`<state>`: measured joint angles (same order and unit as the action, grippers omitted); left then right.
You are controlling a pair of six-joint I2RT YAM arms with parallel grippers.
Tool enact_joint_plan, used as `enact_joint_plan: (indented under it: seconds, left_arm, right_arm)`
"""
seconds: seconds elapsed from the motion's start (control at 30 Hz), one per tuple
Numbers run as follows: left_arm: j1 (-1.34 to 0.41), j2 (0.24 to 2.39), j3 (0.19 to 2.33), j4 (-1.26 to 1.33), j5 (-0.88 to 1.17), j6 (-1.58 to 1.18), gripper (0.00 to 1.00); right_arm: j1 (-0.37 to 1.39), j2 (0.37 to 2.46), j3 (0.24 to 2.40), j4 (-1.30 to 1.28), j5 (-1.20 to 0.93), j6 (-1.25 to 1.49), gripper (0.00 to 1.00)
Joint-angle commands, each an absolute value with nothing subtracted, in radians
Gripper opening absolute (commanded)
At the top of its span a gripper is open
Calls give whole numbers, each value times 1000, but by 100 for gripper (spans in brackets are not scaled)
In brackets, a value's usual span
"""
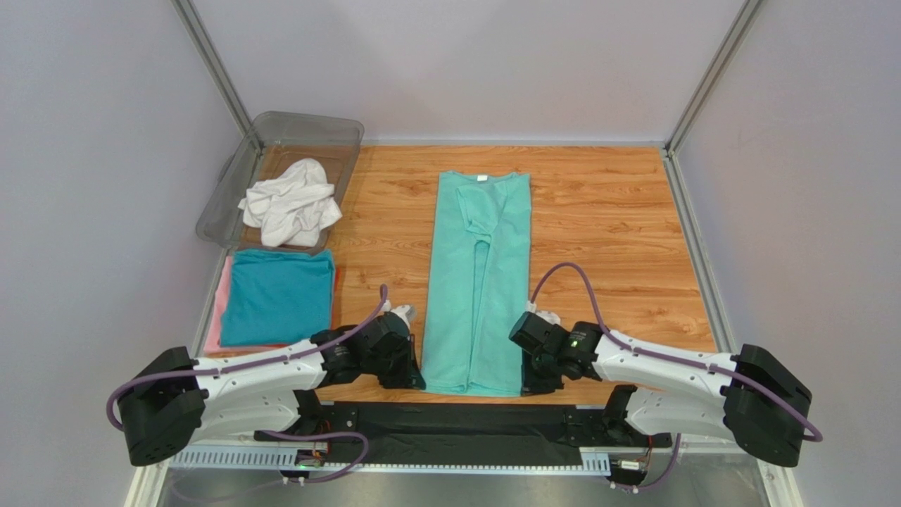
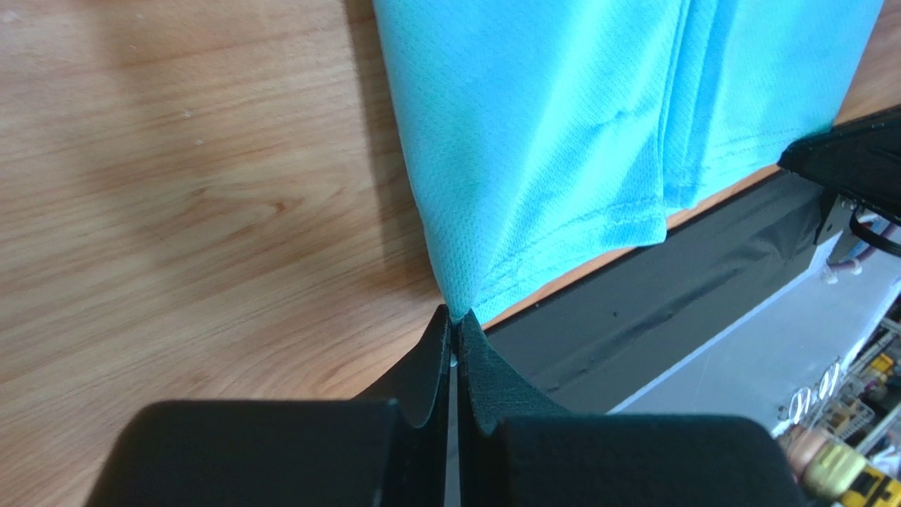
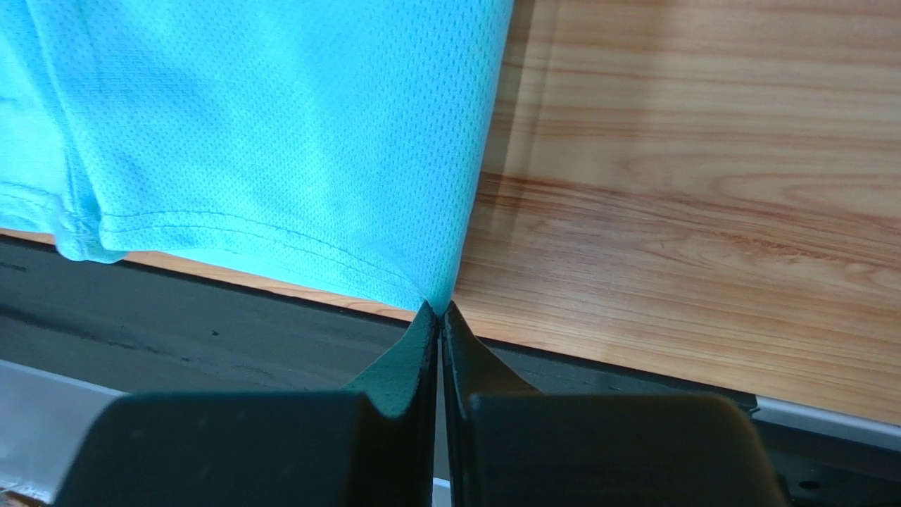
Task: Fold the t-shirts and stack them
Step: Fold the tshirt
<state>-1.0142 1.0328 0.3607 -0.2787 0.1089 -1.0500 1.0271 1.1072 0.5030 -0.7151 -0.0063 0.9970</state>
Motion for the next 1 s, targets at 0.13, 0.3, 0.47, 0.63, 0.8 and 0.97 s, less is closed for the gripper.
enact_joint_plan:
  seconds: [0.13,0.3,0.47,0.63,0.8,0.97]
  left_arm:
    - [-1031,979,431,-320,101,-1040,0]
    - [-1028,968,515,-383,11,-1003,0]
    - [-985,1064,667,-448,2,-930,0]
    - [-885,1152,800,-448,21,-825,0]
    - [-772,1270,951,-471,55,-726,0]
    - [-680,1393,1051,-459,144,-664,0]
  right_arm:
    - [1034,1051,584,-736,58,966,0]
    - [1026,1031,675,-802,146,911,0]
    - [960,1064,759,-813,205,829,0]
    - [878,1121,879,-790,255,712,0]
    - [744,1203,957,-727,221,631,0]
    - [667,1278,1057,-672,210,560,0]
